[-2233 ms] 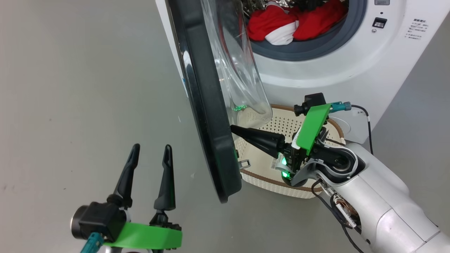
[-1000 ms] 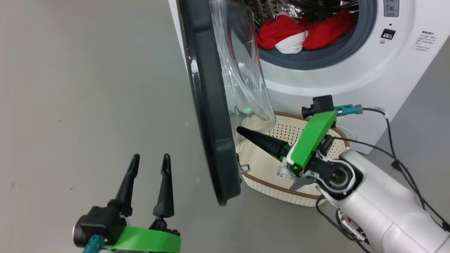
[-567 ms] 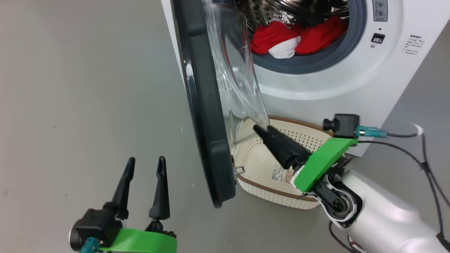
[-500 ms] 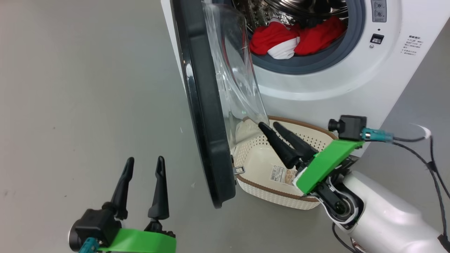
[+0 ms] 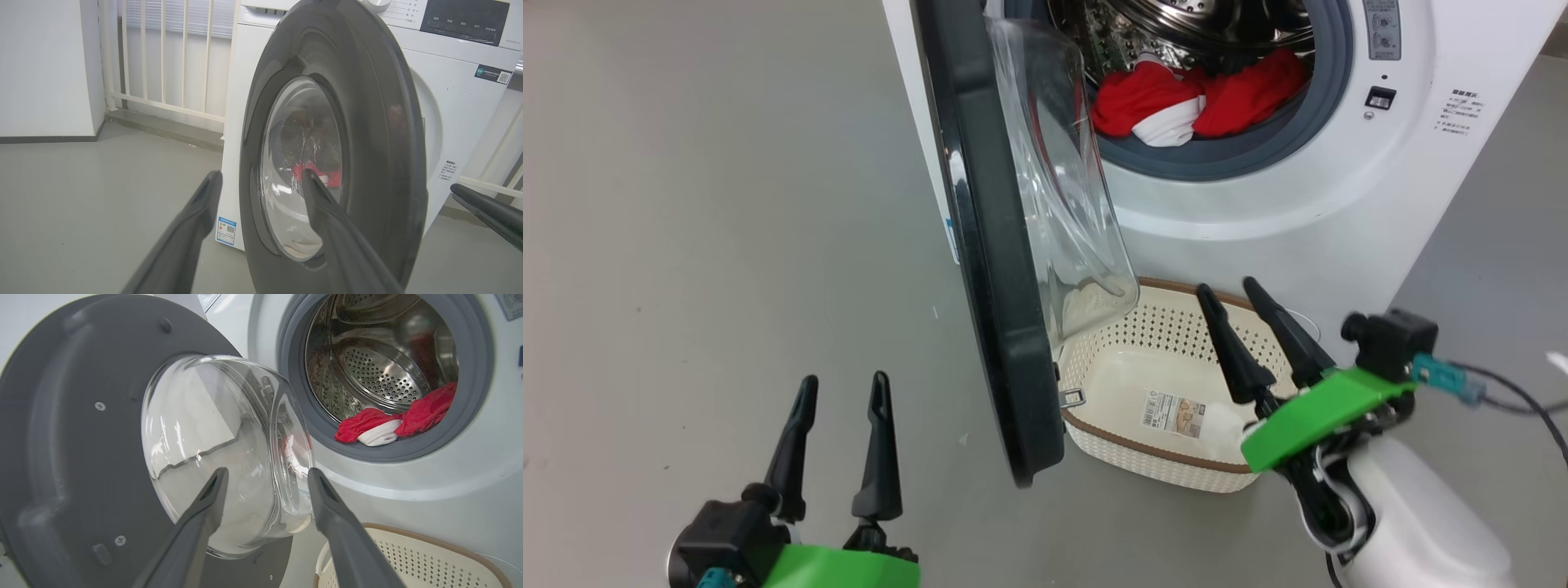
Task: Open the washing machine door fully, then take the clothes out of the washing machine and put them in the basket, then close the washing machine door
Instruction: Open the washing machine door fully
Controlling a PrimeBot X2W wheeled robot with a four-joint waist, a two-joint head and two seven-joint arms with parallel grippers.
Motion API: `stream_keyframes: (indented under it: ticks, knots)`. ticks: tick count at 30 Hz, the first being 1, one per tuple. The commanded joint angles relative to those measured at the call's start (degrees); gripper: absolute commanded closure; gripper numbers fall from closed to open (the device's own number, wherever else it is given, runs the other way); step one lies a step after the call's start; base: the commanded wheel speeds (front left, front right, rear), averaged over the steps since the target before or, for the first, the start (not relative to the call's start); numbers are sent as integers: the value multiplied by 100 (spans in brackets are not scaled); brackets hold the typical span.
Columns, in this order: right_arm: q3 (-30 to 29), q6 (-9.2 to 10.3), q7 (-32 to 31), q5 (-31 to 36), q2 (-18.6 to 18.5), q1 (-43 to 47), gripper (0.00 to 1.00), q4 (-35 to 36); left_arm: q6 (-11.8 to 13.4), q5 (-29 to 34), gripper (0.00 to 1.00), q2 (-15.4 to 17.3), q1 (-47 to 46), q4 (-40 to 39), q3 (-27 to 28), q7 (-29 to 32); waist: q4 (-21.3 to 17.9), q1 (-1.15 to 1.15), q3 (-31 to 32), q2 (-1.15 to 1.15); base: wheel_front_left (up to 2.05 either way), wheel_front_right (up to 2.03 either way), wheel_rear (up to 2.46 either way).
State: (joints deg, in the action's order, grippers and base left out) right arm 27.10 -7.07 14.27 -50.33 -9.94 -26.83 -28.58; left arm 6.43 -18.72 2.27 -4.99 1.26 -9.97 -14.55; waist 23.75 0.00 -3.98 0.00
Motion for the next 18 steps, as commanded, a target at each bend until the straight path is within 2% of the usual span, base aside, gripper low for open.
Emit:
stream_keyframes:
  ticks: [1,5,9,12,18]
  knots:
    - [-266,-42,71,400,206,261,0,210,-62,42,0,65,-39,-175,203,-45,15,0,5,0,0,0,0]
    - [-1054,-42,72,1661,522,808,0,640,-56,61,0,64,-32,-187,215,-45,33,0,19,0,0,0,0]
    - [-1483,-42,72,2595,672,1255,0,1098,-60,89,0,63,-14,-196,225,-45,30,0,34,0,0,0,0]
    - [-1658,-42,72,3079,699,1503,0,1387,-66,101,0,62,-2,-195,225,-45,23,0,39,0,0,0,0]
    - [-1872,-42,73,3569,704,1868,0,1837,-62,98,0,62,9,-194,213,-45,9,0,43,0,0,0,0]
